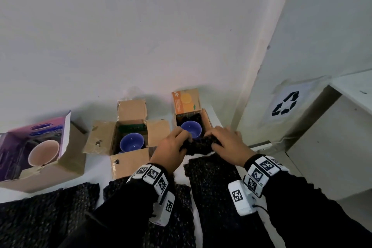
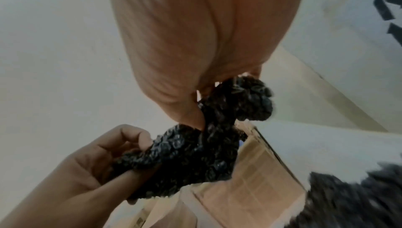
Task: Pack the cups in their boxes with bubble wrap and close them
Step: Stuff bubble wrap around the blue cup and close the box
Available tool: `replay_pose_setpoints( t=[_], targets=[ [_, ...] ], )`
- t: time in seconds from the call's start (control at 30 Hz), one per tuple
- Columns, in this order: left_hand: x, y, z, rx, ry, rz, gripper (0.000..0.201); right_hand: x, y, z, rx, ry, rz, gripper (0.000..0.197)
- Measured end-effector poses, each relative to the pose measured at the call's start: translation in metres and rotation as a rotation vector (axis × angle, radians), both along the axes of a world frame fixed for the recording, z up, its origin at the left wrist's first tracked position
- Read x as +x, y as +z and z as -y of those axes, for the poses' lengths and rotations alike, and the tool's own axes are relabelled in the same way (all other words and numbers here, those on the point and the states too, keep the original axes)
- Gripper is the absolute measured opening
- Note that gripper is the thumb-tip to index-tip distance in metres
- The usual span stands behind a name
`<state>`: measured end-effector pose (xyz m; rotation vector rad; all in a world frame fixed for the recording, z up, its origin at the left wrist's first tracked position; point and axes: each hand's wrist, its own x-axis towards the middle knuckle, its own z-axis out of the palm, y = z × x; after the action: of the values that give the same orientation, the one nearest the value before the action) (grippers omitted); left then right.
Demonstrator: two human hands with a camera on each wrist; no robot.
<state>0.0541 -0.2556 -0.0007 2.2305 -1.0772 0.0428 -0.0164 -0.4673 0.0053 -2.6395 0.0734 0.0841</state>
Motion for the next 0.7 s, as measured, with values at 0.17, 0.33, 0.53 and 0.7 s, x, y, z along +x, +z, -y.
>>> replay_pose_setpoints(
  t=[0.17, 0.33, 0.53, 0.7],
  targets=[
    [0.024, -0.014, 0.022, 0.016, 0.03, 0.047, 0.03, 0.041, 0.006, 0.028, -0.197, -0.045, 0.441, 0.02],
    [0.035, -0.038, 0.046, 0.183, 0.03, 0.003, 0.032, 0.079, 0.002, 0.036, -0.266, 0.06, 0.541, 0.022],
    [0.024, -0.064, 0.056, 0.391, 0.0, 0.22, 0.047, 0.097, -0.023, 0.031, -0.28, 0.236, 0.313, 0.01],
    [0.021, -0.074, 0.057, 0.398, 0.023, 0.326, 0.044, 0.102, -0.032, 0.031, -0.509, 0.327, 0.239, 0.033]
  ],
)
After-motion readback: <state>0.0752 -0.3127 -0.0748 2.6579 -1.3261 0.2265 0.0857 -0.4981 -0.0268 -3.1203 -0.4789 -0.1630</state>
